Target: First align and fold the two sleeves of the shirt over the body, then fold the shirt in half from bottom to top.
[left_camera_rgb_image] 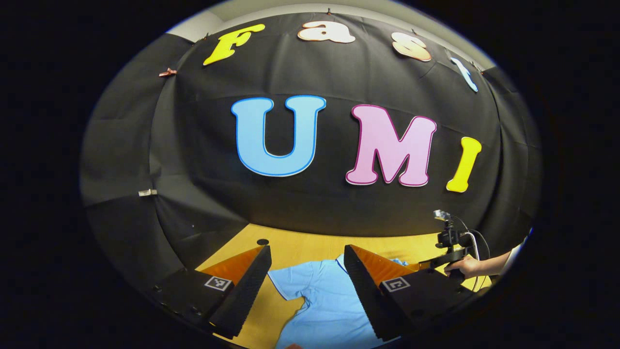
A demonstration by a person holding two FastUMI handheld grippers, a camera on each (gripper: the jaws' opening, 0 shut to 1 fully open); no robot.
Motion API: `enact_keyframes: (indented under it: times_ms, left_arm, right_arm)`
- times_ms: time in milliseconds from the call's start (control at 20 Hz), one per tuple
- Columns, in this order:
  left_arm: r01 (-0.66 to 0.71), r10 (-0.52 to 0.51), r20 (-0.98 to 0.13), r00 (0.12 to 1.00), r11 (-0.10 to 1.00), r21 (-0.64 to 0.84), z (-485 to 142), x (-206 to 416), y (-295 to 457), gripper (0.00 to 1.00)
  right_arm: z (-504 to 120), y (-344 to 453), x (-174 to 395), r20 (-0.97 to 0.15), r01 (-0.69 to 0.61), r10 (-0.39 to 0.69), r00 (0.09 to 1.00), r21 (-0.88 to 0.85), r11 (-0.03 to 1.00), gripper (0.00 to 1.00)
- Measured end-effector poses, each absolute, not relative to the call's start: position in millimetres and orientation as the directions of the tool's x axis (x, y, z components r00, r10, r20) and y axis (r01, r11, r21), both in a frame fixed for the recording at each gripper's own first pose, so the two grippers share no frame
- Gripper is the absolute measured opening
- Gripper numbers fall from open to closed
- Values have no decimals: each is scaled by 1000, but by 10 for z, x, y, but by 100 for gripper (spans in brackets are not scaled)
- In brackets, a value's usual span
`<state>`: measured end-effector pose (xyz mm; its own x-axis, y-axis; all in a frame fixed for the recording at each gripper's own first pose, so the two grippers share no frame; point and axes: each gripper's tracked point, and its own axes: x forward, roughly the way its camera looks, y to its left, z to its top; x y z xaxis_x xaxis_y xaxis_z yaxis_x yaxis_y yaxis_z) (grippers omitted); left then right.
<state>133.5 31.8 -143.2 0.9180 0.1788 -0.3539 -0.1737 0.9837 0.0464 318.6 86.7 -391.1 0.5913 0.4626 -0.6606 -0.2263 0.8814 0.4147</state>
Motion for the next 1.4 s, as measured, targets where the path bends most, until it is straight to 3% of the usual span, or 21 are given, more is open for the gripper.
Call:
enact_keyframes:
  times_ms: [50, 150, 200, 250, 300, 450, 500, 550, 600, 700, 750, 850, 900, 950, 1250, 1300, 1350, 1400]
  left_arm:
    - [-177, 181, -375, 909, 983, 45, -1509, 1320, 373, 96]
    - [-185, 181, -412, 893, 982, 31, -1710, 1287, 501, 97]
    - [-190, 177, -438, 881, 982, 15, -1849, 1277, 574, 97]
    - [-199, 176, -468, 866, 980, 0, -1987, 1284, 653, 97]
    - [-211, 177, -498, 849, 977, -11, -2143, 1300, 746, 97]
    - [-213, 170, -558, 812, 977, -12, -2534, 1477, 1013, 97]
    - [-206, 168, -570, 804, 979, -1, -2675, 1606, 1111, 97]
    - [-203, 169, -588, 791, 979, 8, -2820, 1749, 1206, 97]
    - [-202, 162, -611, 775, 979, 2, -3000, 1908, 1264, 97]
    - [-189, 141, -649, 747, 982, -4, -3403, 2271, 1396, 97]
    - [-194, 165, -664, 729, 981, 31, -3608, 2403, 1529, 92]
    - [-207, 218, -713, 666, 973, 105, -3988, 2550, 1762, 97]
    - [-205, 225, -740, 634, 971, 119, -4157, 2578, 1779, 97]
    - [-203, 225, -758, 612, 971, 125, -4285, 2622, 1785, 97]
    - [-207, 258, -838, 481, 962, 177, -4831, 2580, 1814, 96]
    - [-216, 248, -805, 538, 964, 152, -4769, 2666, 1797, 96]
    - [-230, 238, -821, 518, 964, 135, -4827, 2673, 1771, 100]
    - [-229, 240, -803, 545, 964, 133, -4837, 2715, 1730, 93]
  right_arm:
    - [-3986, 927, 3136, -680, -232, 459, 571, 403, 885, 0]
    - [-4078, 991, 3056, -705, -230, 459, 540, 401, 887, 17]
    - [-4094, 1038, 3017, -710, -232, 469, 525, 411, 882, 32]
    - [-4074, 1060, 3012, -705, -236, 475, 526, 416, 878, 57]
    - [-4000, 1041, 3025, -692, -241, 477, 542, 416, 877, 60]
    - [-3563, 955, 3002, -621, -244, 493, 609, 445, 862, 85]
    - [-3422, 901, 2972, -597, -244, 492, 633, 450, 859, 86]
    - [-3300, 838, 2928, -579, -245, 489, 652, 450, 859, 81]
    - [-3191, 761, 2872, -565, -246, 484, 668, 447, 860, 92]
    - [-3026, 569, 2765, -545, -241, 463, 700, 430, 870, 92]
    - [-3041, 451, 2718, -545, -234, 445, 711, 413, 880, 92]
    - [-3189, 181, 2603, -587, -173, 397, 706, 400, 900, 94]
    - [-3238, 67, 2533, -605, -136, 384, 697, 415, 900, 87]
    - [-3275, -46, 2507, -613, -103, 372, 697, 428, 898, 96]
    - [-3400, -401, 2429, -632, 9, 306, 712, 444, 896, 95]
    - [-3380, -386, 2449, -625, 7, 309, 717, 450, 893, 95]
    - [-3359, -361, 2456, -620, 6, 313, 719, 457, 890, 96]
    - [-3345, -330, 2461, -618, 5, 321, 718, 465, 885, 96]
